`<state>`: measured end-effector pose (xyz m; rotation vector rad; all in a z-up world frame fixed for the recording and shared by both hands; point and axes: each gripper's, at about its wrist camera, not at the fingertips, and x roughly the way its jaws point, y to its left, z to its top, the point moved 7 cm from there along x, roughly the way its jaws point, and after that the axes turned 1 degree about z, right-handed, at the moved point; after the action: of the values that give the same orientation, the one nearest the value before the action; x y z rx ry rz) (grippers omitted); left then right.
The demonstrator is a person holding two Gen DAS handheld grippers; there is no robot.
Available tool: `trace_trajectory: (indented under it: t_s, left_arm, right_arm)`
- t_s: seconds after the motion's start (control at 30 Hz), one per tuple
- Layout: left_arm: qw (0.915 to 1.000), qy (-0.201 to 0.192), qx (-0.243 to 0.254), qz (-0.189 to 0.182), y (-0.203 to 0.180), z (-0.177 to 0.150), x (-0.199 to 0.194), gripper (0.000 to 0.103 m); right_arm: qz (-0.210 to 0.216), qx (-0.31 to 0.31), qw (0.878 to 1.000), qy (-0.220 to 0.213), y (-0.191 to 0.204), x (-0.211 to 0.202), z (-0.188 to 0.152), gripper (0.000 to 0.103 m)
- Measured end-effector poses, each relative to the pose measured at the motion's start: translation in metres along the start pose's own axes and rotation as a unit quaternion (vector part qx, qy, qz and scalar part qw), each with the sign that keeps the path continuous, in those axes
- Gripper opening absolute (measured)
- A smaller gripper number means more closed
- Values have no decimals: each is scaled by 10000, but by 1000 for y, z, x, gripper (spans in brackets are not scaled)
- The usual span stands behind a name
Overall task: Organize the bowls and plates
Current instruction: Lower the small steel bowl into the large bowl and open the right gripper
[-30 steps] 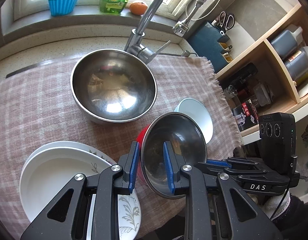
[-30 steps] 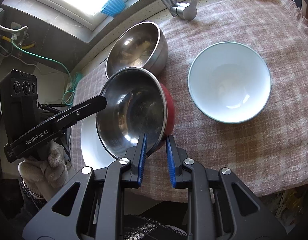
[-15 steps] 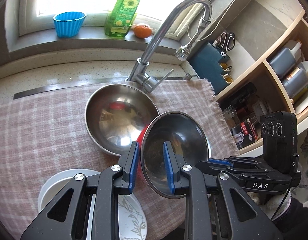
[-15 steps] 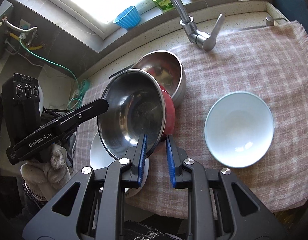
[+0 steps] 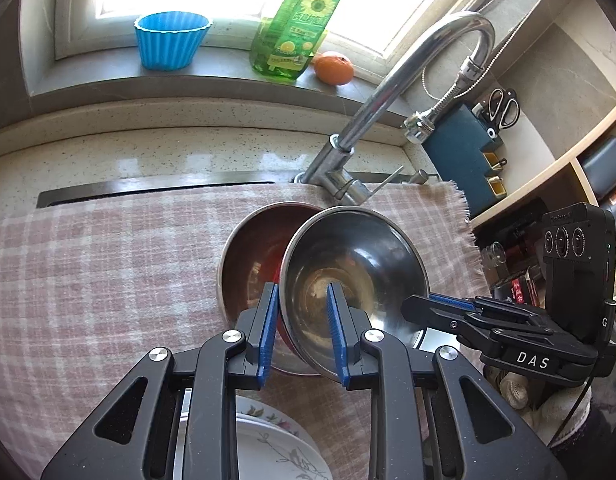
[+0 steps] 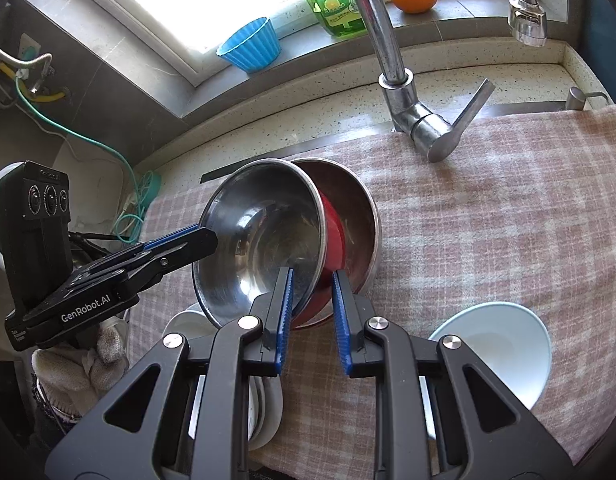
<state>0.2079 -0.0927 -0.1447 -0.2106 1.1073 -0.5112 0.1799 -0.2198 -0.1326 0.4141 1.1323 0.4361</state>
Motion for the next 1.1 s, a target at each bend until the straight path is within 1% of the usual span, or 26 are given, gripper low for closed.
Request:
trace_trajectory:
  t_s: [0.23,0.43,0.77,1.1]
  left_arm:
    - [9995,159,82,243,9,3,17,23]
    - [9987,235,201,403,12,3,26,23]
    - [9974,363,313,541,14,3,34,23]
    - [9971,465,232,559,18,-1,40,23]
  right_arm:
    - [-217,-69,9994,252,-8,32,8,21]
    - [-322,-82,9988,353,-14,47,10,21]
    - [-472,-186,9979,400,-14,53,12,21]
    - [-512,-236,9975,417,-12,54,12,23]
